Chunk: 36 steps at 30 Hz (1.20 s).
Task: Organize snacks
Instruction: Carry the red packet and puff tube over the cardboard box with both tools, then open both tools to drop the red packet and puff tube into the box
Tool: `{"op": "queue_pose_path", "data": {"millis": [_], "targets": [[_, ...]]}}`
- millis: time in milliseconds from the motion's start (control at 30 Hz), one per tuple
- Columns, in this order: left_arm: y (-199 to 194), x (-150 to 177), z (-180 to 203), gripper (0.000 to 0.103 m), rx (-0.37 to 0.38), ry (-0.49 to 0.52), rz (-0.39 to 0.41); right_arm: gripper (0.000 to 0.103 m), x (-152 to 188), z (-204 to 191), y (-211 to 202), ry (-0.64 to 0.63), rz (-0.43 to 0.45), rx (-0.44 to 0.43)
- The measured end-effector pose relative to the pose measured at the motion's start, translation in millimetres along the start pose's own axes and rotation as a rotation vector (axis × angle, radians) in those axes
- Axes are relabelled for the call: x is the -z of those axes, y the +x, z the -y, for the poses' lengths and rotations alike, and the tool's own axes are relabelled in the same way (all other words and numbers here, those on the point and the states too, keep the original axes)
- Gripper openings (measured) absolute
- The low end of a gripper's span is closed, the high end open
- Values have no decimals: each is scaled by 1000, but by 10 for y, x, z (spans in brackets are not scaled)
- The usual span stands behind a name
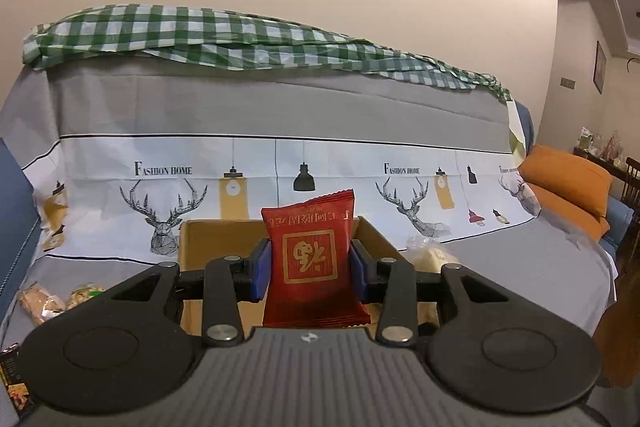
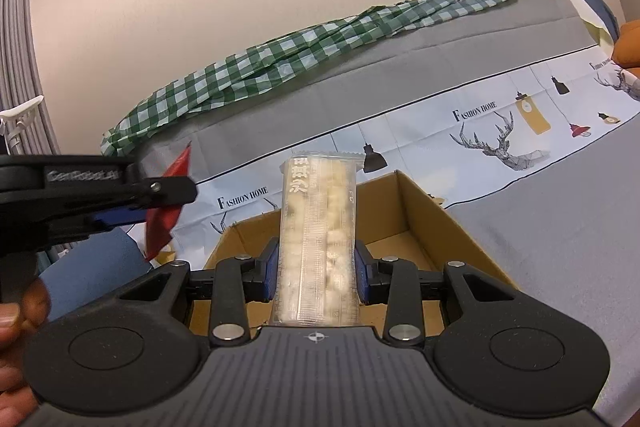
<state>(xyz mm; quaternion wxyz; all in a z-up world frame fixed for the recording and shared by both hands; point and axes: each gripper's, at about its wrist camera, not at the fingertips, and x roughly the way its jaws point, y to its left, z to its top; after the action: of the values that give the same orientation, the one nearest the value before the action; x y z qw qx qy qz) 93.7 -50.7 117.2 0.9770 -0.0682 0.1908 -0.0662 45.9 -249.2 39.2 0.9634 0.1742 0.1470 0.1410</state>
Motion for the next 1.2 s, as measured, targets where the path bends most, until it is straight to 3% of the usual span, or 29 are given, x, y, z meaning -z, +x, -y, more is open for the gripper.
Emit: {"op": "queue_pose_path", "data": {"millis": [900,967,1000,1033,1100,1200], "targets": [[-67,-175,87,46,44,-1,39,38,9,-80,45,-5,-17,38],[-99,-192,85,58,45,-6,48,41,14,-94,48,-11,-22,34],[-125,-198,80,72,44,-7,57,45,15,-103,54,-15,-27,32],[-157,-200,73,80,44,-7,68,56,18,-111,56,-16,-29,33],[-236,-177,54,82,47,1,97,63,12,-119,38,-20,-16,40],[-365,-97,-3,82,17,6,142,63,12,-115,27,-21,-17,41]]}}
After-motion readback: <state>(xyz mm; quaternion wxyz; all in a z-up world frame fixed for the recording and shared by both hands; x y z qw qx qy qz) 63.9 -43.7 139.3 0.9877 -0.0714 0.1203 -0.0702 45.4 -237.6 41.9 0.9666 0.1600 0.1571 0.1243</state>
